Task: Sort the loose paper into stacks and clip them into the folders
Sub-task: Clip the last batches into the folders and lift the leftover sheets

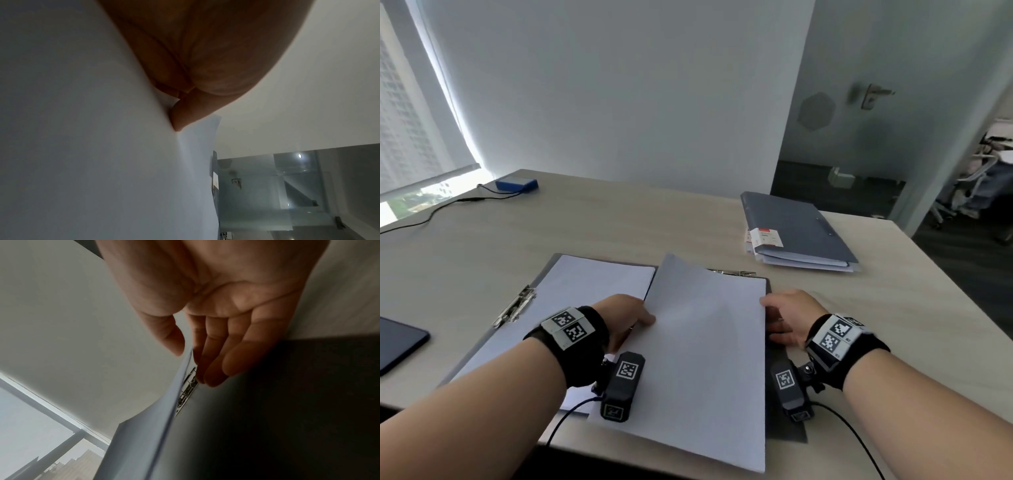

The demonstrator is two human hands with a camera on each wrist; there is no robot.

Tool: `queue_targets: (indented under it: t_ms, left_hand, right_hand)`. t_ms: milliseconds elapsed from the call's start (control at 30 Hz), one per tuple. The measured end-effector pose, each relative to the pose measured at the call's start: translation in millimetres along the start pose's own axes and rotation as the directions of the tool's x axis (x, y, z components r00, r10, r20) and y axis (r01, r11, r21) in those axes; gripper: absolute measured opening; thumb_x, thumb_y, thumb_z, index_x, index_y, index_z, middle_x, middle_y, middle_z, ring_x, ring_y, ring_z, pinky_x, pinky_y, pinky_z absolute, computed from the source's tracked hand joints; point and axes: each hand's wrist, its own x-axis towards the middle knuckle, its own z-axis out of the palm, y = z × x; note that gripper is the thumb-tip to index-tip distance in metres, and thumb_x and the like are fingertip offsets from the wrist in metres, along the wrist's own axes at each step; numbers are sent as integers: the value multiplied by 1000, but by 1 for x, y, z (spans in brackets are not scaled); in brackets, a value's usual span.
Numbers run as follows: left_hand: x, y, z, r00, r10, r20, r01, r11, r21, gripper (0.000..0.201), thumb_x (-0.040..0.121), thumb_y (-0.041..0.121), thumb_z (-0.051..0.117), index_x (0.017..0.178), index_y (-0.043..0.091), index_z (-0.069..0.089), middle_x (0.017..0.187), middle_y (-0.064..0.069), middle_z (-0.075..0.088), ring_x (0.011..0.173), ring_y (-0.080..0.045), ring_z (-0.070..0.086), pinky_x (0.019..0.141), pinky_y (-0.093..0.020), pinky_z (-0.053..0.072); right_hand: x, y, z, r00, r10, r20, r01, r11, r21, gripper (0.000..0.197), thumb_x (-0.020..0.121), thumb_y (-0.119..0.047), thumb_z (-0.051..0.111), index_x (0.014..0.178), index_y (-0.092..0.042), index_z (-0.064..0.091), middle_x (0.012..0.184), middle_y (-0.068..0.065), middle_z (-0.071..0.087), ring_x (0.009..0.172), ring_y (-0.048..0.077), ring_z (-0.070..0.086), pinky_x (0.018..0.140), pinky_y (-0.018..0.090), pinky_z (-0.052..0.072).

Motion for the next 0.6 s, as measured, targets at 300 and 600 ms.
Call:
queue_targets:
  t_ms: [300,600]
  left_hand:
    - [6,0,24,999,-53,10,53,997,49,29,88,-8,53,117,-14,55,106,-36,66,92,-52,67,85,-72,47]
    - [7,9,28,999,-18,-33,21,998,65,28,86,0,58,113,-8,59,93,-26,71,80,-41,71,78,-58,57]
  right_hand:
    - [8,7,-12,999,24,-47,-31,988,-148,4,86,-8,60,85,-12,62,76,9,68,52,19,59,49,22,45]
    - [22,0,-13,995,27,-97,-47,977,-208,6,86,-5,62,89,-6,66,78,11,68,51,18,60,44,21,46]
